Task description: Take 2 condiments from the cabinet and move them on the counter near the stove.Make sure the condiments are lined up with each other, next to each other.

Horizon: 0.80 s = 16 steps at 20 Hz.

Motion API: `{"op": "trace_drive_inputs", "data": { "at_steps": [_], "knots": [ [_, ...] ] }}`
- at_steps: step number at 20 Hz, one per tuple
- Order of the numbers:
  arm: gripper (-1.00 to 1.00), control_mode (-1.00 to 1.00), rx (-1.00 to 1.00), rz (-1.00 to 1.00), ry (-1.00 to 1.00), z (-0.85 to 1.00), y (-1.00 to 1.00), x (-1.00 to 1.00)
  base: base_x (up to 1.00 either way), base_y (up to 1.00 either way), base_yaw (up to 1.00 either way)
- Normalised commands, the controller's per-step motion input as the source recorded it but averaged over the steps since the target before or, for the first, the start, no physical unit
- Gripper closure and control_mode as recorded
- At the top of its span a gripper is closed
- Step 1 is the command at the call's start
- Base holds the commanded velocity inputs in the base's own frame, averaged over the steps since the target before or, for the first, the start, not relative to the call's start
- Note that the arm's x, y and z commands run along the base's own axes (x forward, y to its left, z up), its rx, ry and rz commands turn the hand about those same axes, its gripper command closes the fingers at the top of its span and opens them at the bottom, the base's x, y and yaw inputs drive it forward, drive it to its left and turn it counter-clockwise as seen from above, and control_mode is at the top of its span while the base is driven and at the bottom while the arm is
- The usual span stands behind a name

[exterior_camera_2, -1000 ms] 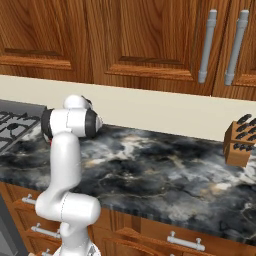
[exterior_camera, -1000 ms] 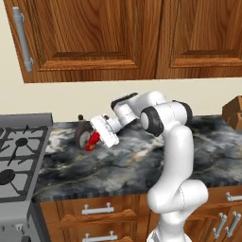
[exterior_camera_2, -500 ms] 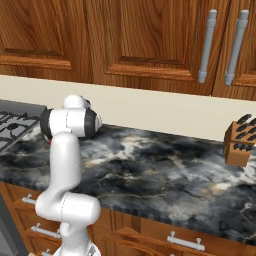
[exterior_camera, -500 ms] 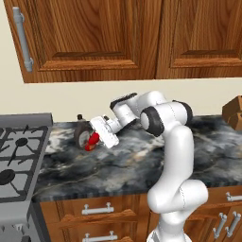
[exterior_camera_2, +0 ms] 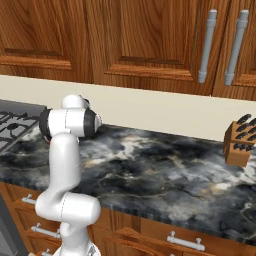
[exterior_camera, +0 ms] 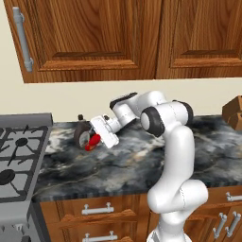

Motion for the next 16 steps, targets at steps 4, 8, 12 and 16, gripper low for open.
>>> {"op": "trace_drive_inputs", "data": {
  "at_steps": [4, 8, 12, 16],
  "knots": [
    [-1.0, -1.0, 0.02, 0.0, -0.12, 0.15, -0.02, 0.0, 0.0, 0.0, 0.0],
    [-1.0, -1.0, 0.07, -0.03, -0.14, 0.4, -0.01, 0.02, 0.0, 0.0, 0.0],
    [-1.0, -1.0, 0.08, -0.04, -0.14, 0.4, 0.0, 0.03, 0.0, 0.0, 0.0],
    [-1.0, -1.0, 0.08, -0.05, -0.15, 0.28, 0.0, 0.0, 0.0, 0.0, 0.0]
  ]
}}
